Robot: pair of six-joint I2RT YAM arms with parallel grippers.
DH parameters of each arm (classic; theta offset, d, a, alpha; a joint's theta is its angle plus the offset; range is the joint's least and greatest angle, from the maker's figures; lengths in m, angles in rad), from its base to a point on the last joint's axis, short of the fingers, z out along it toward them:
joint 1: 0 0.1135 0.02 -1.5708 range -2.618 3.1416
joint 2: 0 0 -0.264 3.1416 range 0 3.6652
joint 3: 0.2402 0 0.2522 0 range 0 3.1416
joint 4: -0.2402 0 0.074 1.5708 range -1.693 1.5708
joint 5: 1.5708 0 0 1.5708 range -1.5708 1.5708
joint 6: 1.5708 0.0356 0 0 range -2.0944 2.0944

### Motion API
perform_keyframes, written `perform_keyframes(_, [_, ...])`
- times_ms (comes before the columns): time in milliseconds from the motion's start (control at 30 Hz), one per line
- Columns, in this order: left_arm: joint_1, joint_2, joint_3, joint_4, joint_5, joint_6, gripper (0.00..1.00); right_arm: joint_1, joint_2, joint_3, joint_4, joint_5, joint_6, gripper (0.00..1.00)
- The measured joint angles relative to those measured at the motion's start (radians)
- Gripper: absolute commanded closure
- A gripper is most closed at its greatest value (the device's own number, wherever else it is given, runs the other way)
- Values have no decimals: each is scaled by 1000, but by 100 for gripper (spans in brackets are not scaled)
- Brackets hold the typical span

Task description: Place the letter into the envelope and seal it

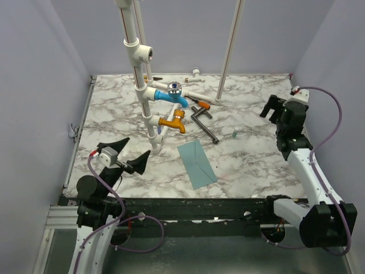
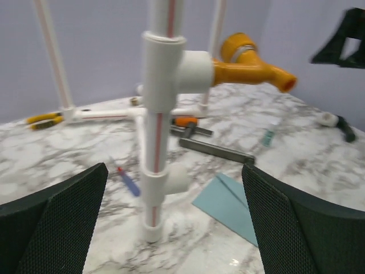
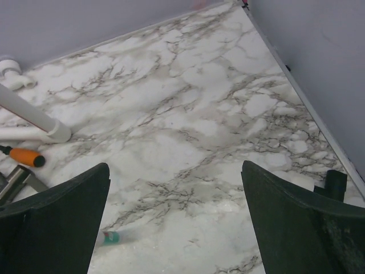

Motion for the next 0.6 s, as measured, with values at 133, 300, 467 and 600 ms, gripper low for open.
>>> perform_keyframes(133, [51,31,18,-35,-179,91,1,-67,-77,-201,188,-24,10,0])
perform_keyframes(300, [122,87,-29,-36,-255,136,1,-82,-153,-571,547,-21,2,0])
perform_keyframes(467, [175,137,-48,-16,-257,149,1,-82,-135,-766,784,-18,-10,0])
perform_keyframes(600, [203,170,-98,32,-280,160,1,-82,-115,-816,962,-29,-8,0])
